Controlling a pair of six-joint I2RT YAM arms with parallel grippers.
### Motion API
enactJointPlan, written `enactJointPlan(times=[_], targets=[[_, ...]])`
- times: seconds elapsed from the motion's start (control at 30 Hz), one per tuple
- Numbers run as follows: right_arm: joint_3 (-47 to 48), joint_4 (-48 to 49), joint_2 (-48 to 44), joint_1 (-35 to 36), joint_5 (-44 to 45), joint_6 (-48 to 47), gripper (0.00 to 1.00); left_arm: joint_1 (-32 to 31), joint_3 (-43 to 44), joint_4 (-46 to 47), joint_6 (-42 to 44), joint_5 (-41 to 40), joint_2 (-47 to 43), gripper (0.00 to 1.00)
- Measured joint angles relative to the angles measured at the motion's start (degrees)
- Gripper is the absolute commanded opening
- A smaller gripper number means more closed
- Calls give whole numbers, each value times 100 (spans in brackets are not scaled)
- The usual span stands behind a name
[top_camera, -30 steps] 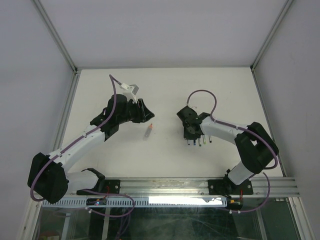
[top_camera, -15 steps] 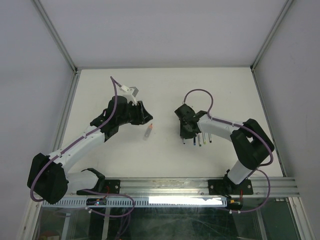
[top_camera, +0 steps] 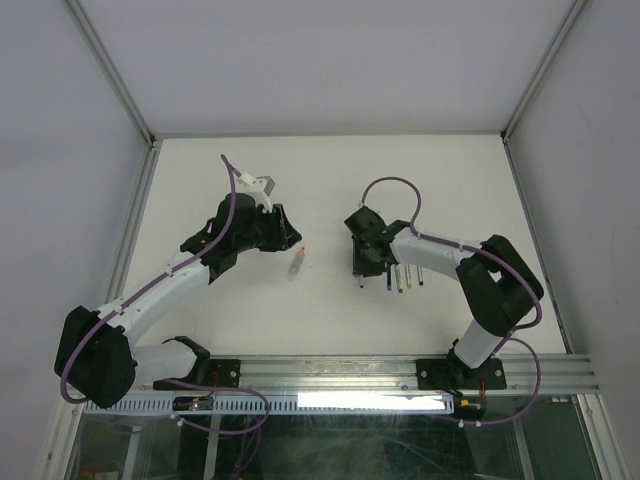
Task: Insert the pens into the pen caps
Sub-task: Place the pen at the center of the board.
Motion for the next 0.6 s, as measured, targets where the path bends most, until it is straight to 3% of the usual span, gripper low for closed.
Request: enactJointPlan(times=[0.27,0.6], targets=[[-122,79,-249,2,-7,-24,33,0,22,-391,260,-291,157,42],[-686,474,-1755,2,-59,-59,34,-175,645,-1110,782,-772,1237,53]])
